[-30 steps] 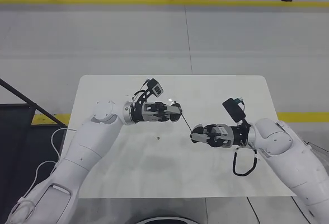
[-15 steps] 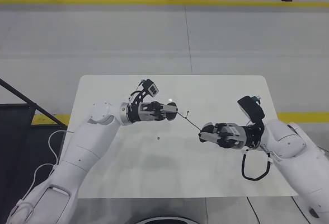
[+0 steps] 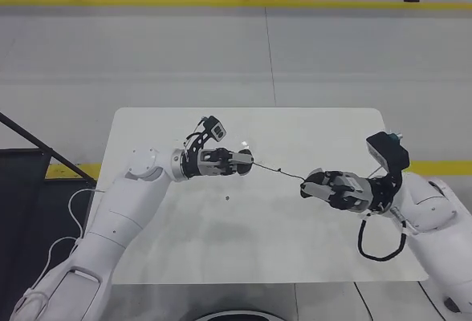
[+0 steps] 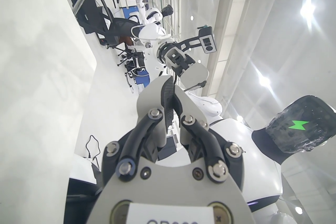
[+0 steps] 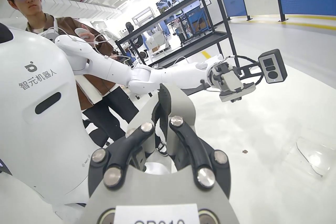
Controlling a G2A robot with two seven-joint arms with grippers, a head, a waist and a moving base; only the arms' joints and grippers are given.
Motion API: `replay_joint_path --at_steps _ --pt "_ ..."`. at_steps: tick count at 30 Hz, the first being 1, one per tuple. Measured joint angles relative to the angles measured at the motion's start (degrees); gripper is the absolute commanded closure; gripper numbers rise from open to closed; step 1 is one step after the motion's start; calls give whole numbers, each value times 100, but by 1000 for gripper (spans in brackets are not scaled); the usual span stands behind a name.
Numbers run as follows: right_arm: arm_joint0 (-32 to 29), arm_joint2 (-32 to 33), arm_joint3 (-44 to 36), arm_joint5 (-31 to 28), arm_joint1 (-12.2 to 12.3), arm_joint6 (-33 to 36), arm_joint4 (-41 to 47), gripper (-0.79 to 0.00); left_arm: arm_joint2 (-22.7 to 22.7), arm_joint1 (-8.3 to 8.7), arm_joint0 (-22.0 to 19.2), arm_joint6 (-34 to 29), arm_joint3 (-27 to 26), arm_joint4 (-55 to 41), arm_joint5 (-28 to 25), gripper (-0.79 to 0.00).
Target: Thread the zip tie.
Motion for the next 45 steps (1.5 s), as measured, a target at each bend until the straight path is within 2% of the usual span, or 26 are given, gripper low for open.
replay_joint_path --at_steps 8,14,15,17,18,19,22,24,31,35,38,45 --pt "-197 232 -145 0 -38 0 24 0 -27 -7 41 -23 -15 27 5 0" --pt "-203 100 -169 0 -37 0 -198 0 -61 -10 72 -22 -50 33 -8 0" --pt "-185 60 -163 0 -33 0 -235 0 -69 -9 77 -14 -56 36 -12 -49" --pt "-125 -25 -135 0 -19 1 -338 0 -92 -8 90 22 -67 41 -15 -206" --pt "-92 -55 -112 0 -10 1 -418 0 -106 -6 97 46 -71 49 -18 -252" --pt "-52 -77 -81 0 3 1 -542 0 -123 -2 102 81 -73 72 -26 -369" --pt "114 -127 -21 8 55 9 -1143 0 -207 32 117 310 -118 318 -65 -650" --pt "270 -131 -76 101 86 100 -1630 0 -310 77 155 544 -199 565 -51 -785" --pt "845 -165 -668 938 86 744 -3075 0 -728 294 515 1586 -828 1722 574 -785" --pt "1164 -457 -892 1548 -9 774 -3717 0 -998 406 891 2032 -1349 2129 1022 -785" --pt "1269 -555 -853 1713 -46 703 -3774 0 -1095 431 1044 2099 -1529 2089 1051 -785" --pt "1262 -548 -854 1703 -44 706 -3765 0 -1089 429 1034 2091 -1516 2087 1043 -785"
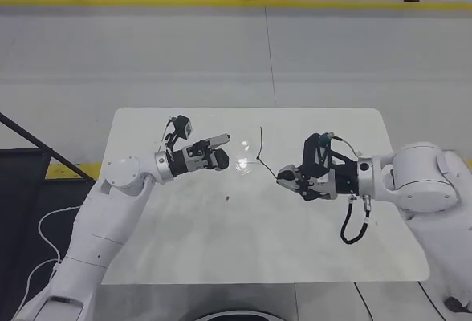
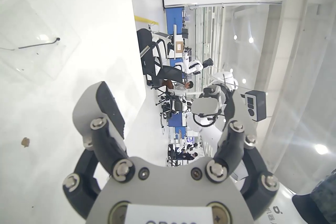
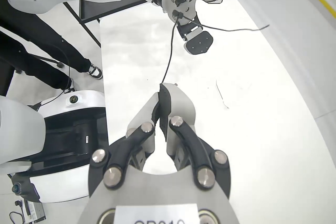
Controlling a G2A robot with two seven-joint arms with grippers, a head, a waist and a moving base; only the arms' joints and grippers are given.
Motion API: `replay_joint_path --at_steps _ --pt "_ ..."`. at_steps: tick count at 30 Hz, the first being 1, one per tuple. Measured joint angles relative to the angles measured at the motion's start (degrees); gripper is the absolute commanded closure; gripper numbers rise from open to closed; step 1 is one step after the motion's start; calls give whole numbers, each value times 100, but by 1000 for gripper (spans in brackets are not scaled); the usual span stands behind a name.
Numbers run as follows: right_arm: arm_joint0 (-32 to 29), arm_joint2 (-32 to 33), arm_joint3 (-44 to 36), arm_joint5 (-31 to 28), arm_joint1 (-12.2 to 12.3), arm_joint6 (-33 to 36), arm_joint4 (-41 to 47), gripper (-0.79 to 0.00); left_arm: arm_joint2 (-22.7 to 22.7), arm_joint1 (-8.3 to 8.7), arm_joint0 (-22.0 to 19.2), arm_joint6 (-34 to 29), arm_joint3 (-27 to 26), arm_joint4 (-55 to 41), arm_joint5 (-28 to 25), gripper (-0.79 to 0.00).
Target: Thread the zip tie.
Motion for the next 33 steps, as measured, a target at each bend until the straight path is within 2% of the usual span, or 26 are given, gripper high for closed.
replay_joint_path --at_steps 7,10,16,19,24,30,32,33 --pt "-14 -6 -83 83 0 -19 -110 0 1 -1 41 75 -35 0 22 -785" --pt "82 -108 -430 499 -18 254 -620 0 -23 8 106 374 -93 83 241 -785" --pt "809 -810 -701 1786 -207 1534 -1335 0 -162 45 238 949 -253 290 719 -785" --pt "1443 -1475 -579 2491 -439 2416 -1660 0 -293 79 379 1229 -411 408 924 -785" --pt "2429 -2533 -6 3183 -947 3321 -1823 0 -440 124 601 1632 -697 657 1165 -785" --pt "3260 -3490 1017 3705 -1704 3328 -1498 0 -495 137 738 1682 -864 604 1169 -785" --pt "3385 -3618 1299 3745 -1872 3260 -1360 0 -495 137 739 1679 -864 601 1165 -785" --pt "3393 -3624 1321 3745 -1881 3256 -1350 0 -495 137 738 1679 -863 601 1165 -785"
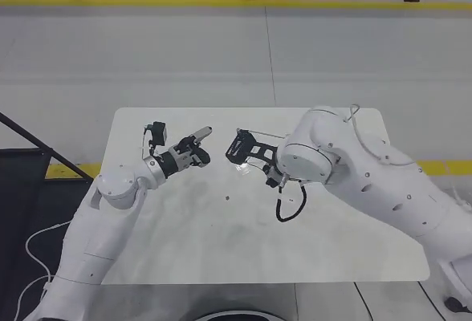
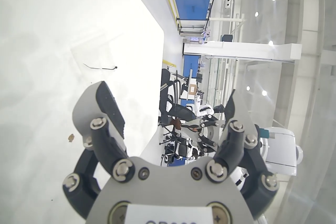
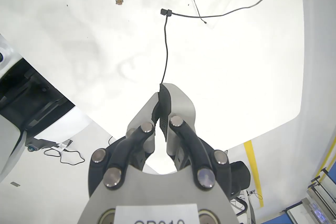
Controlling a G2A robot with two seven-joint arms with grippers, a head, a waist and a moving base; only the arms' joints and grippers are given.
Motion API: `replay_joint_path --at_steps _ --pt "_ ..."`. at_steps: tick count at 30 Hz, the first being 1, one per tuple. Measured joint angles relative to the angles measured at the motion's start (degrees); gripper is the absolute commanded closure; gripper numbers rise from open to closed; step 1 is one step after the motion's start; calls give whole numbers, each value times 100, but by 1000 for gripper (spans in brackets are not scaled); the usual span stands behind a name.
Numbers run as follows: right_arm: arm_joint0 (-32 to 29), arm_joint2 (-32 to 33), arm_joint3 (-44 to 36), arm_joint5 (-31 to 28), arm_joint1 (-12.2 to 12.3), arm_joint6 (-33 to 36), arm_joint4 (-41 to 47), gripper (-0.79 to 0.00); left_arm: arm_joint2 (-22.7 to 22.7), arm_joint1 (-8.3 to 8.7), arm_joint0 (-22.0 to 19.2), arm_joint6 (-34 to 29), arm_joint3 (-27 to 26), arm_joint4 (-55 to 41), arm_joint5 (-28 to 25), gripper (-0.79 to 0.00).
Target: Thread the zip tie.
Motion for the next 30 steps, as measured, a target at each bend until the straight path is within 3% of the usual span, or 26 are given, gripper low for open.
replay_joint_path --at_steps 12,16,19,25,30 --pt "-75 9 -26 -28 7 -97 -14 0 -1 -2 18 35 -6 -6 13 -785" --pt "-87 -102 167 138 -124 -148 -65 0 -23 -13 98 312 -67 -109 196 -785" --pt "79 -323 564 277 -366 75 -9 0 -63 -13 181 470 -115 -141 252 -785" --pt "595 -1151 1976 624 -1127 211 244 0 -258 13 463 656 -327 -233 223 -785" --pt "621 -1176 3077 530 -1812 210 204 0 -300 21 523 649 -377 -256 211 -785"
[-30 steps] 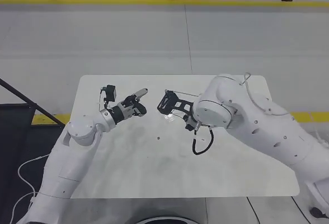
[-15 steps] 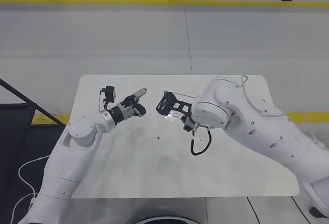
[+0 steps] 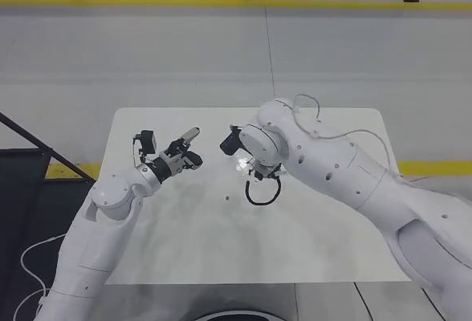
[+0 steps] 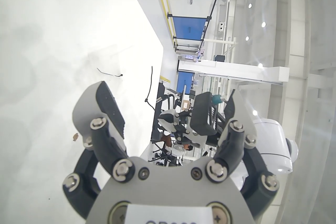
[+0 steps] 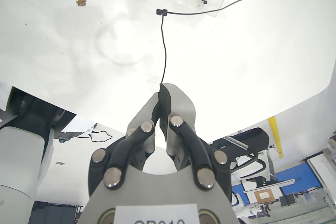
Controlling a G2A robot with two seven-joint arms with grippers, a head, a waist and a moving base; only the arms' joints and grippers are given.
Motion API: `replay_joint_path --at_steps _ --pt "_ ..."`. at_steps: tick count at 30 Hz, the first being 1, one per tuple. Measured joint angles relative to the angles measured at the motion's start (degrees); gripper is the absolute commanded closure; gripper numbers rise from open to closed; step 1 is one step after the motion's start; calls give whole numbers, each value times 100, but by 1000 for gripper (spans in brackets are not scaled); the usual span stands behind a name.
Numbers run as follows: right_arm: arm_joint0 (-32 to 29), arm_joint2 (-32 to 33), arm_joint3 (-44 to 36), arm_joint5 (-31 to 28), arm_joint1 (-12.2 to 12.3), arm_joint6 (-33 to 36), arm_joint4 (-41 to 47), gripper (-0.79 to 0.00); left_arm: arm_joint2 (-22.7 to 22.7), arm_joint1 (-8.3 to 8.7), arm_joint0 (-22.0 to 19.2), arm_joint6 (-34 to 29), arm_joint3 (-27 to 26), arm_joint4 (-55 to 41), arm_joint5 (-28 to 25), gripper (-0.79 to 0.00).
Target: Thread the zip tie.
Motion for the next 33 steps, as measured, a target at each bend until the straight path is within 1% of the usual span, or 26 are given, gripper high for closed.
replay_joint_path --at_steps 5,8,11,14,20,23,27,31,32,33 --pt "-35 0 1121 37 -638 0 -212 0 1 0 -1 0 1 2 1 -785" --pt "-40 -1 1722 -44 -969 0 -256 0 1 0 -1 0 1 2 1 -785" --pt "-18 -1 2222 -56 -1240 1 -280 0 1 0 -1 0 1 2 1 -785" --pt "28 -1 2591 -76 -1455 1 -272 0 1 0 -1 0 1 2 1 -785" --pt "71 23 3117 10 -1755 -144 -298 0 1 0 -1 0 1 2 1 -785" --pt "56 52 3342 13 -1869 -343 -320 0 1 0 -1 0 1 2 1 -785" --pt "6 74 3637 160 -2003 -501 -366 0 1 0 -1 0 1 2 1 -785" --pt "-31 106 3879 109 -2119 -620 -382 0 1 0 -1 0 1 2 1 -785" --pt "-36 121 3946 98 -2151 -656 -382 -89 1 0 -1 0 1 2 1 -785" --pt "-40 133 3993 85 -2172 -685 -378 -203 1 0 -1 0 1 2 1 -785"
